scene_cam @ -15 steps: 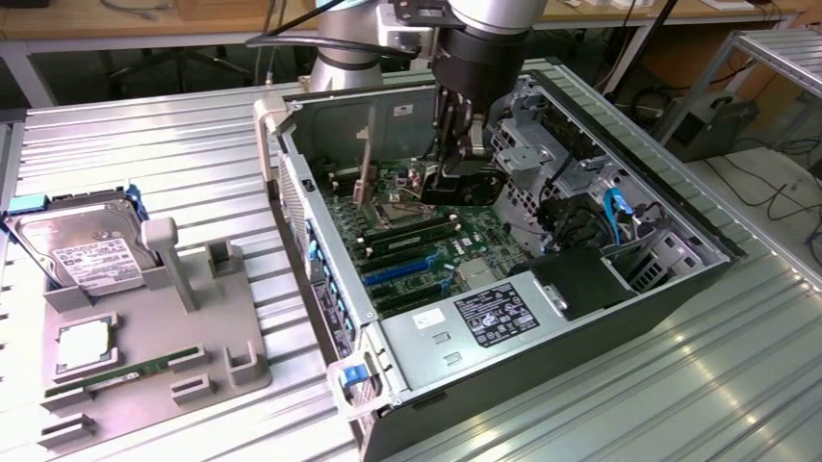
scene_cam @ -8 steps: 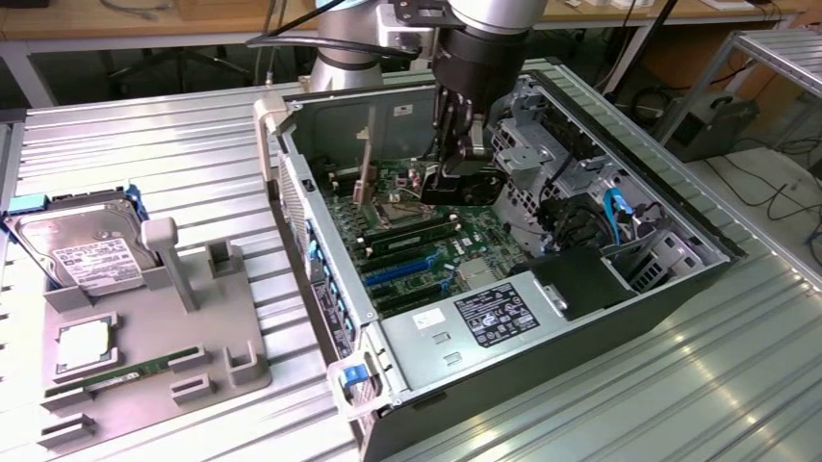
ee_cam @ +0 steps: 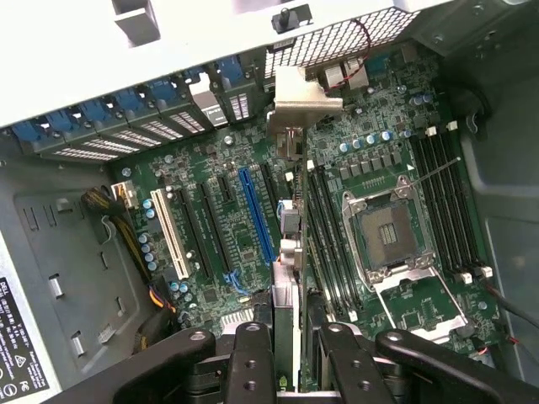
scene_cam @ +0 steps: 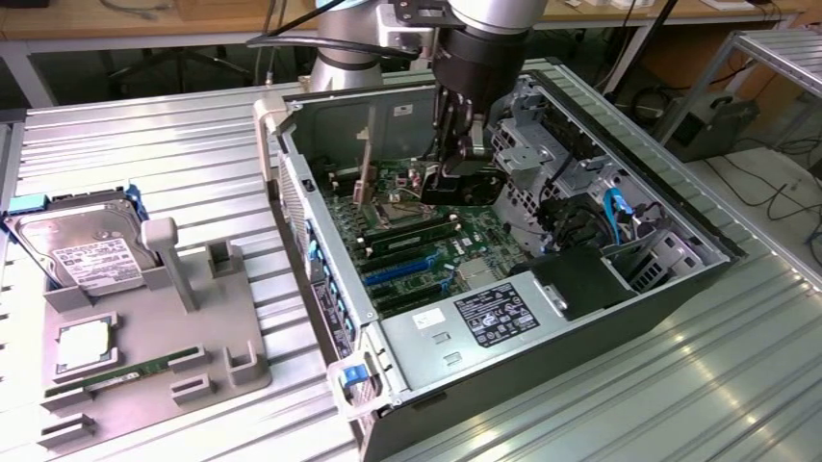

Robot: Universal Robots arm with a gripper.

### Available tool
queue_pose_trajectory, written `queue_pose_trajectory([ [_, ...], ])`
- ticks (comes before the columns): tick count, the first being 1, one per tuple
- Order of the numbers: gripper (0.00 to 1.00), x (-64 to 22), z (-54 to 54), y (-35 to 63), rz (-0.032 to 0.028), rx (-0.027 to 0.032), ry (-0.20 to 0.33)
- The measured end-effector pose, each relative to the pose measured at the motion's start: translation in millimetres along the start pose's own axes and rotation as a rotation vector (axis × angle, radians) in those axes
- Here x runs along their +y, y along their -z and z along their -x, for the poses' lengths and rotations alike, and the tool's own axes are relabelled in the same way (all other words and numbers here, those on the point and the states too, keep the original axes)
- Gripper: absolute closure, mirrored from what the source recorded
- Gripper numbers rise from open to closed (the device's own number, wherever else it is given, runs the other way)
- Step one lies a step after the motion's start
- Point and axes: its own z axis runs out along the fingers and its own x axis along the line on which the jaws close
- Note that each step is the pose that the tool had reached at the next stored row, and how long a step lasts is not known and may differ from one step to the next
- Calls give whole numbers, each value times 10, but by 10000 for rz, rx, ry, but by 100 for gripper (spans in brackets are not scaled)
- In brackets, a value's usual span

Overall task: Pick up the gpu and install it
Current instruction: 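Insert the gpu into the slot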

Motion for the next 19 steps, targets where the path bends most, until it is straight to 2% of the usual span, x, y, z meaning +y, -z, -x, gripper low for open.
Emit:
queue_pose_trajectory([
  [5, 74, -19, 5, -16, 6, -2, 383],
  [14, 74, -23, 4, -109, 32, -1, 1774],
  [19, 74, -26, -8, -174, 42, -2, 2359],
])
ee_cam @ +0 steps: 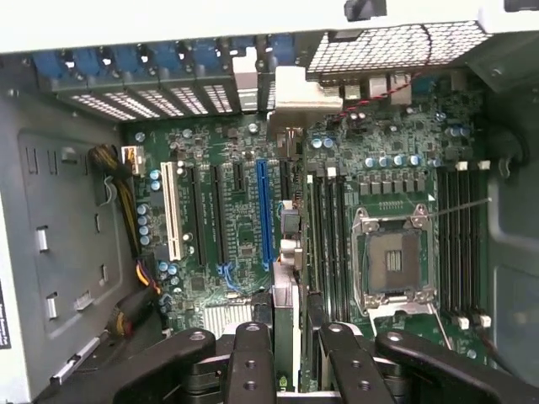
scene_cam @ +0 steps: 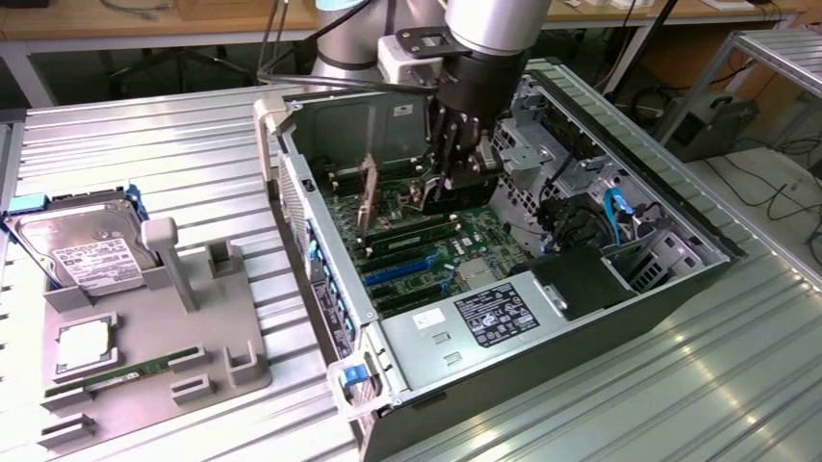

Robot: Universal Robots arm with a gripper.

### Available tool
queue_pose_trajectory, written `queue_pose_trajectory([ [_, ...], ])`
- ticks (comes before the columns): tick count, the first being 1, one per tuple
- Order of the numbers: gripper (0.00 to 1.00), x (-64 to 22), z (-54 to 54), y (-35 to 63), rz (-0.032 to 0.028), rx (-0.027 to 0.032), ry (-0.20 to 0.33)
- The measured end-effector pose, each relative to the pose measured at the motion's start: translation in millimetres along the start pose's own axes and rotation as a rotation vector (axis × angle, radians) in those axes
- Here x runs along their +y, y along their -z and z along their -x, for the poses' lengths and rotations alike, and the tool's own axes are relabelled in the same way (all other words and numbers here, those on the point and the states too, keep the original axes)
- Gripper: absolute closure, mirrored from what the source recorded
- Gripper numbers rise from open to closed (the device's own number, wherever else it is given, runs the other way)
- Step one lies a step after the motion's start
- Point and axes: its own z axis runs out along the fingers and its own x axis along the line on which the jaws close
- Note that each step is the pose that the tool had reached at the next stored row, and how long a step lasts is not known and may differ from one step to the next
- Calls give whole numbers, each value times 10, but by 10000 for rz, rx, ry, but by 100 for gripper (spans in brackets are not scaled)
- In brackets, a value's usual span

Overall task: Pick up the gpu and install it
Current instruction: 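Insert the gpu into the slot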

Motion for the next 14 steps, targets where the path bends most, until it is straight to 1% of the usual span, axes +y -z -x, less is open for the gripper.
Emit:
queue_pose_trajectory([
  [8, 74, -4, -79, -102, 10, -1, 586],
  [10, 74, 11, -101, -137, 11, 1, 619],
  [14, 74, 76, -126, -207, 11, -1, 628],
])
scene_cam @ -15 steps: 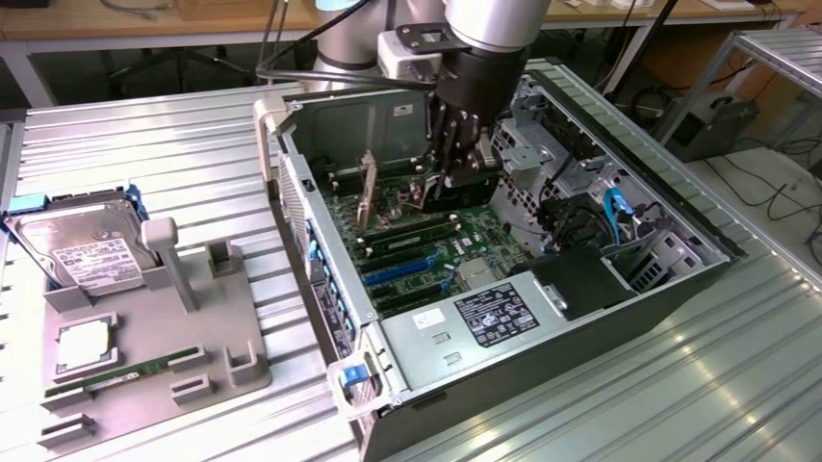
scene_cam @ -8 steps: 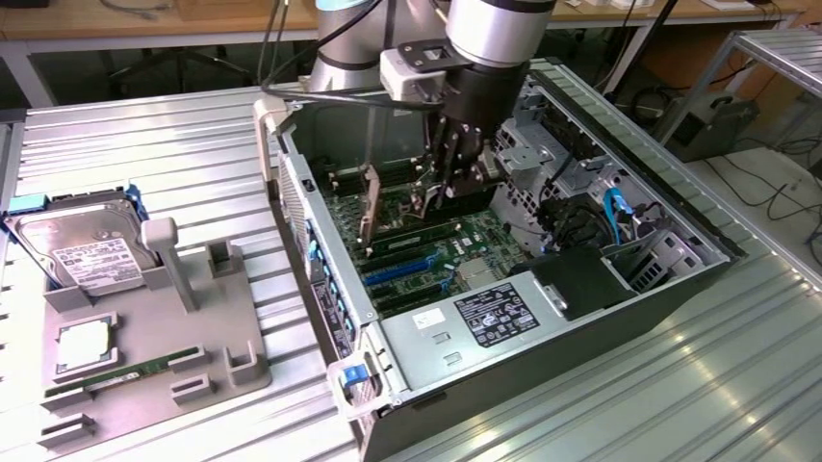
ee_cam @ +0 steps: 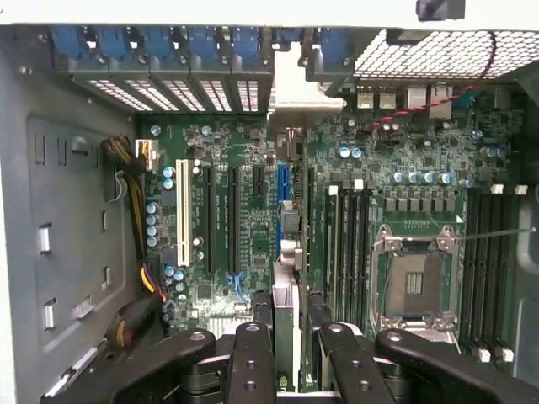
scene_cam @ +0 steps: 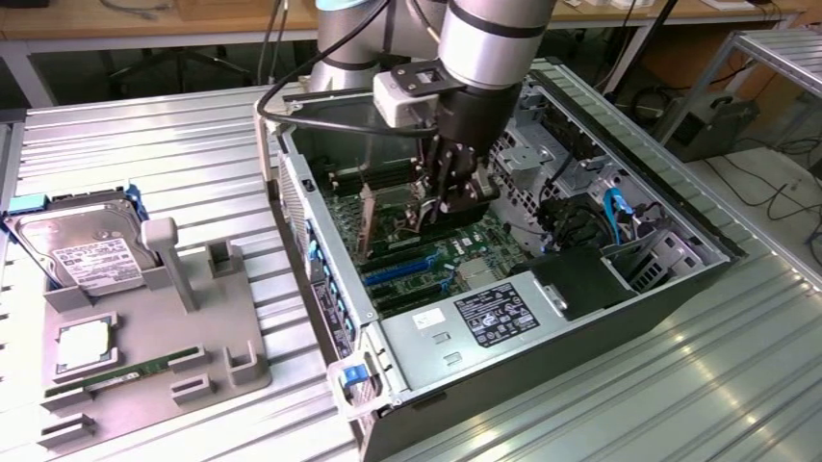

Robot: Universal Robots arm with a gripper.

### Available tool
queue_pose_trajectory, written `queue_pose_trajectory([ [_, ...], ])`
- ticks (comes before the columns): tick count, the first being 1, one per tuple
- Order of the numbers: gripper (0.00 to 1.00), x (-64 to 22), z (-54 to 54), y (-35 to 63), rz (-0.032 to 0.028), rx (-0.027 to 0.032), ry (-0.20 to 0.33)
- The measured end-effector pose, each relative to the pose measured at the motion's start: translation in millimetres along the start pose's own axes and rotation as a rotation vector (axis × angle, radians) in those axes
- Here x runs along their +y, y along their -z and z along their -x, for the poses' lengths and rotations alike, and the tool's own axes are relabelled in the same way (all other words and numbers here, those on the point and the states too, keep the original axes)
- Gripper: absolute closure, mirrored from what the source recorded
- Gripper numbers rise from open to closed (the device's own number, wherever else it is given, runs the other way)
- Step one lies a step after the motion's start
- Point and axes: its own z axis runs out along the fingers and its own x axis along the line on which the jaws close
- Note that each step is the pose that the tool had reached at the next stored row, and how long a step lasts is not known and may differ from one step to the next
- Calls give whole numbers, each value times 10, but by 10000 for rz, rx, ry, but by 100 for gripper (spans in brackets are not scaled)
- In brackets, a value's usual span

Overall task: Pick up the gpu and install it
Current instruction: 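Insert the gpu into the slot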

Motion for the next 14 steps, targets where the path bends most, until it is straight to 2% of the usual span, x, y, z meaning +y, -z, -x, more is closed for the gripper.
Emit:
queue_pose_trajectory([
  [3, 74, 67, -2, -72, 0, 1, 5],
  [14, 74, 158, -12, -295, 2, 1, 72],
])
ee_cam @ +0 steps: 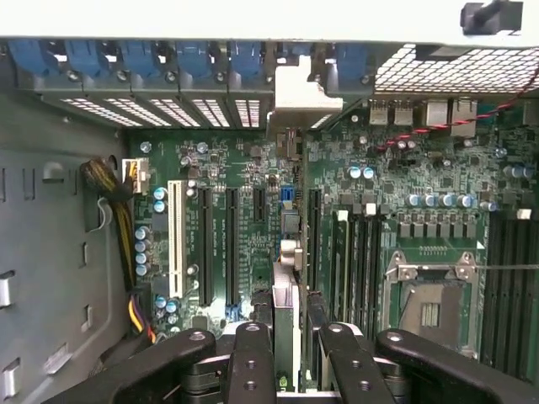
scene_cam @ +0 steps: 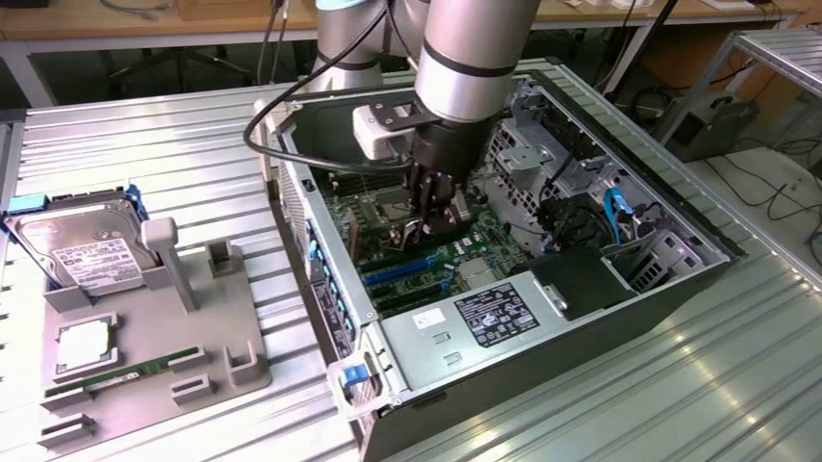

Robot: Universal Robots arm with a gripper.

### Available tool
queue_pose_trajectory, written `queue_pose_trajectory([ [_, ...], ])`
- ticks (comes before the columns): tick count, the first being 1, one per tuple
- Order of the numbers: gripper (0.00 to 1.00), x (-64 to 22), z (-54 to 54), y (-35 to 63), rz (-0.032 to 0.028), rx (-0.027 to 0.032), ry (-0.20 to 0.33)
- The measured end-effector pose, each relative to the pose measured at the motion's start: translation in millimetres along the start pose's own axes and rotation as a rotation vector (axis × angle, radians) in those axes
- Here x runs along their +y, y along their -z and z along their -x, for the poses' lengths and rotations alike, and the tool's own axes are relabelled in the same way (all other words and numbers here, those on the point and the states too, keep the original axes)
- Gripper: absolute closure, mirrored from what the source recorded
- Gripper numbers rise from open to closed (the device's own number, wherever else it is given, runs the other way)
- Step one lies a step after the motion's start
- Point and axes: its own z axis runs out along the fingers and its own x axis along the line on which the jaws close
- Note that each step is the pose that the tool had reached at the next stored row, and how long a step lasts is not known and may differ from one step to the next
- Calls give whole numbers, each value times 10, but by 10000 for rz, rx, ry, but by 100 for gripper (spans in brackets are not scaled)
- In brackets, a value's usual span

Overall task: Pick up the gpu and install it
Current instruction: 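Insert the gpu into the slot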

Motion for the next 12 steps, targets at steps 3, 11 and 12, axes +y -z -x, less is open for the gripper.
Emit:
queue_pose_trajectory([
  [3, 74, 27, -1, -57, 1, -1, 71],
  [11, 74, 62, -3, -182, 10, -1, 196],
  [12, 74, 65, -3, -191, 11, 0, 196],
])
